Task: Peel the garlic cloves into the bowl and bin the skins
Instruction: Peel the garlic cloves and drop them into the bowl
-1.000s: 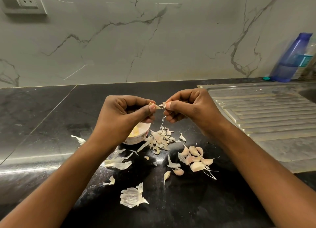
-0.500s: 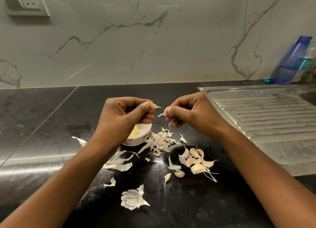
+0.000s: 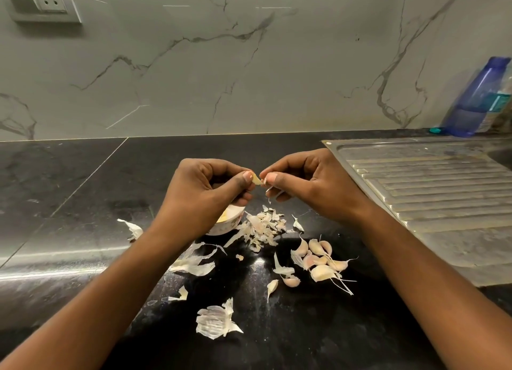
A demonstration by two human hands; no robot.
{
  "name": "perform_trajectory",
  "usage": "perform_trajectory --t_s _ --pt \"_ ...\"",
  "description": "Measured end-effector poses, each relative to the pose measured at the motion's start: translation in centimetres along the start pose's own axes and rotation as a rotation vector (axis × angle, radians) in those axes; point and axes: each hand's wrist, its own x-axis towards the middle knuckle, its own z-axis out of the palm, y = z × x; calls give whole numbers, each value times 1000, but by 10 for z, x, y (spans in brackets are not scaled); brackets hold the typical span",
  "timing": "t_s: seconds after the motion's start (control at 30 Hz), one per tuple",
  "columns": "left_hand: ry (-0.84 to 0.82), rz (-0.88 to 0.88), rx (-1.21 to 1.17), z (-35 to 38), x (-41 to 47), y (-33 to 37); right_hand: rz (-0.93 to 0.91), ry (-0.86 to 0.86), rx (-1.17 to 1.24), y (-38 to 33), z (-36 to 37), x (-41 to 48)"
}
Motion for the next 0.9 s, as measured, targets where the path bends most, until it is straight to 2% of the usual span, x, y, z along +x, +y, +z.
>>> perform_trajectory --t_s 0.3,0.9 --pt "-45 96 94 0 -1 0 -42 -37 -60 0 6 0" --pt "-69 150 185 4 -6 1 -77 -63 -116 1 3 -2"
